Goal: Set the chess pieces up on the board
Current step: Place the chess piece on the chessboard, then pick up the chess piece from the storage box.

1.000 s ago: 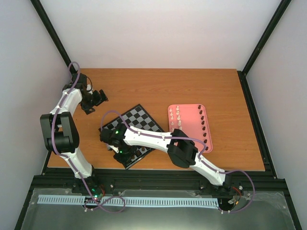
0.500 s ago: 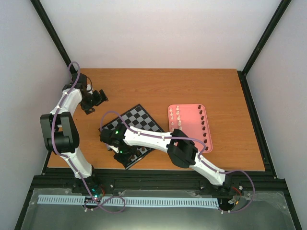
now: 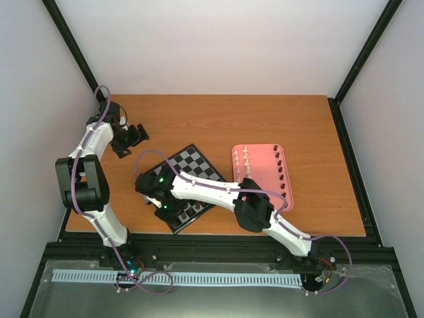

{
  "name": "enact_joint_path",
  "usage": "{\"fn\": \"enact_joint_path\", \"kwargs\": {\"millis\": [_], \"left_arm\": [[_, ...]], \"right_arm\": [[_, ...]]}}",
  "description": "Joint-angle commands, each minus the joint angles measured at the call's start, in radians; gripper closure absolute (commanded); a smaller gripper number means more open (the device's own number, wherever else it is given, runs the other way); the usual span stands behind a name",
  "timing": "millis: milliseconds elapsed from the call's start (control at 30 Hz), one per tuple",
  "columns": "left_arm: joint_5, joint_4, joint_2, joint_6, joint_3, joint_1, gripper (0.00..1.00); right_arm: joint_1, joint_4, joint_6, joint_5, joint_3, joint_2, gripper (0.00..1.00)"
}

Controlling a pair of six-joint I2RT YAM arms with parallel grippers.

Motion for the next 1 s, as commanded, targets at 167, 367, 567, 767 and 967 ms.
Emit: {"fn": "enact_joint_path", "kwargs": {"millis": [167, 367, 567, 767, 967], "left_arm": [[0.005, -0.011, 0.001, 0.012, 0.049, -0.005, 0.00], [0.005, -0.020, 0.001, 0.016, 0.051, -0.004, 0.00], [-0.002, -0.037, -0.010, 0.017, 0.081, -0.005, 0.00], [0.003, -0.049, -0.012, 0.023, 0.089, -0.005, 0.00], [0.000, -0.047, -0.008, 0.030, 0.073, -0.005, 0.00]], "right_arm": [[-0.011, -0.038, -0.054, 0.052, 0.057, -0.076, 0.55], [-0.071, -0.057, -0.017, 0.100, 0.072, -0.134, 0.51], [-0.282, -0.051, 0.023, 0.174, -0.014, -0.258, 0.45], [-0.543, -0.017, 0.014, 0.279, -0.120, -0.357, 0.46], [-0.786, 0.045, 0.003, 0.346, -0.240, -0.385, 0.49]]}}
